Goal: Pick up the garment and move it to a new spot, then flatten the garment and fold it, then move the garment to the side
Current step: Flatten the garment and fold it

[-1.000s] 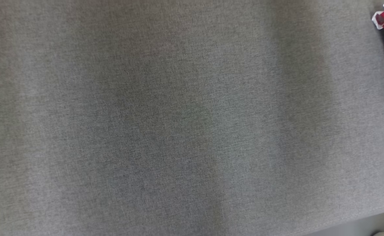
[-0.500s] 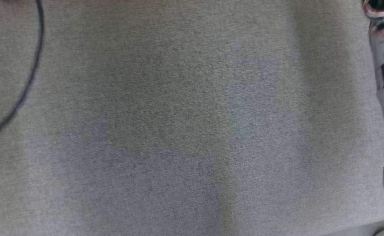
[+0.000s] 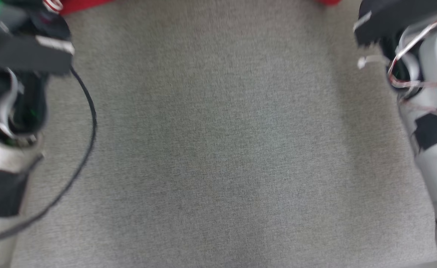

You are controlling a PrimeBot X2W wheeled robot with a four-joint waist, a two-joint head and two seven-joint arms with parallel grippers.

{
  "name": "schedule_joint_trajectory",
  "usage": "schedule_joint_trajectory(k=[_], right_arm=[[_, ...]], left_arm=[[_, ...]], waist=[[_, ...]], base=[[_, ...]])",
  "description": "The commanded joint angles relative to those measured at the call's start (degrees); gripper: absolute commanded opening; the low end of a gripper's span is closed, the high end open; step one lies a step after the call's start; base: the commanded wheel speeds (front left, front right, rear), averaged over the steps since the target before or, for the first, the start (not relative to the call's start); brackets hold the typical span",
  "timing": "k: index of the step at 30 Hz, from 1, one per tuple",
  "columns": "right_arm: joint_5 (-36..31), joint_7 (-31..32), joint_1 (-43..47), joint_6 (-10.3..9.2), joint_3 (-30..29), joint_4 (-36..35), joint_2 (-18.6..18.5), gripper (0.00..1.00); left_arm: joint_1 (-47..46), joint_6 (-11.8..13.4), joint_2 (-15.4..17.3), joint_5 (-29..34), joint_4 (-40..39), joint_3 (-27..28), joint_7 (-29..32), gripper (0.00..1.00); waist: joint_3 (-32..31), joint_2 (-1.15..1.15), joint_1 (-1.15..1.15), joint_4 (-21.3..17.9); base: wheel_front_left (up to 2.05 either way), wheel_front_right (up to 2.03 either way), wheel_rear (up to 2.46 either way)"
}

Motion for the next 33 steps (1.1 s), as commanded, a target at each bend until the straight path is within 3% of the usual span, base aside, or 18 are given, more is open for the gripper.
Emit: schedule_joint_trajectory(k=[1, 7, 15, 24, 33], right_arm=[[0.6, 0.6, 2.1, -0.17, 0.4, 0.4, -0.3, 0.0], [4.3, 4.0, 9.1, -0.17, 2.7, 1.4, -0.7, 0.0], [7.9, 6.6, 21.9, -0.17, 2.7, 0.3, -3.5, 0.0], [8.0, 8.1, 35.1, -0.17, -3.3, -2.4, -3.8, 0.0], [1.5, 14.5, 49.3, -0.17, -10.6, -5.5, -1.8, 0.0]], left_arm=[[2.2, 0.0, 0.1, -0.4, 0.1, -0.3, 0.3, 0.0], [12.6, 0.0, -1.3, -6.7, -1.5, -3.2, 2.5, 0.0], [30.9, 0.0, -0.4, -17.2, -7.2, -7.0, 1.5, 0.0], [43.6, 0.0, -0.4, -23.8, -8.7, -10.5, -2.1, 0.0], [53.8, 0.0, 0.9, -27.2, -4.7, -11.6, -5.3, 0.0]], waist=[[-3.5, 0.0, 0.01, 1.0], [-9.9, 0.0, 0.01, 1.9], [-18.5, 0.0, 0.01, 4.4], [-24.2, 0.0, 0.01, 7.1], [-29.8, 0.0, 0.01, 8.6]], base=[[0.0, 0.0, 0.0], [0.0, 0.0, 0.0], [0.0, 0.0, 0.0], [0.0, 0.0, 0.0], [0.0, 0.0, 0.0]])
